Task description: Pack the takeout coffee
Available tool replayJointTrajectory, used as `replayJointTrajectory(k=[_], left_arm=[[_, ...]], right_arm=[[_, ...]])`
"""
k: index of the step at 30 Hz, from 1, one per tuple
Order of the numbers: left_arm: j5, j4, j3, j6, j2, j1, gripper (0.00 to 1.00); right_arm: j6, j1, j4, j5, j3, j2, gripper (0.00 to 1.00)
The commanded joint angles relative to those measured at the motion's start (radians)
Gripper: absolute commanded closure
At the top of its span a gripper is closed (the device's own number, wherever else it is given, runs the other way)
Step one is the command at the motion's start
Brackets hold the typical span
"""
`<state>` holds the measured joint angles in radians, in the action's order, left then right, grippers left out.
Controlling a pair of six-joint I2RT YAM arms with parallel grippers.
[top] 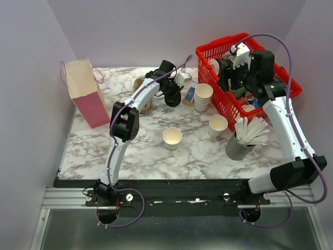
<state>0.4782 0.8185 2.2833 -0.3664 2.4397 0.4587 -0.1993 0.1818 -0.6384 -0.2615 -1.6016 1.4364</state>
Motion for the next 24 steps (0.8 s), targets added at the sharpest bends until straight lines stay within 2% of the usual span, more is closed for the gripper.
replayJointTrajectory(k=[1,9,17,20,21,23,24], left_arm=[[-0.015,0.016,0.030,-0.006,-0.021,0.003,1.00],[-0.036,-0.005,0.028,0.006,-0.093,0.003,1.00],[0.014,-0.041,0.033,0.124,-0.171,-0.009,1.00],[0.094,-0.051,0.033,0.191,-0.200,-0.029,1.00],[0.133,-0.061,0.024,0.258,-0.212,-0.038,1.00],[0.296,-0.143,-0.056,0.343,-0.278,-0.081,1.00],[0.371,-0.189,-0.099,0.462,-0.306,-0.097,1.00]], right_arm=[[0.005,-0.004,-0.014,-0.022,-0.011,0.009,0.26],[0.006,-0.005,-0.012,-0.030,-0.018,0.015,0.26],[0.012,-0.004,-0.018,-0.042,-0.043,0.029,0.26],[0.008,-0.004,-0.021,-0.050,-0.044,0.025,0.26],[0.006,-0.004,-0.021,-0.061,-0.044,0.022,0.26],[-0.006,-0.005,-0.027,-0.082,-0.044,0.015,0.26],[-0.012,-0.002,-0.030,-0.123,-0.044,0.013,0.26]])
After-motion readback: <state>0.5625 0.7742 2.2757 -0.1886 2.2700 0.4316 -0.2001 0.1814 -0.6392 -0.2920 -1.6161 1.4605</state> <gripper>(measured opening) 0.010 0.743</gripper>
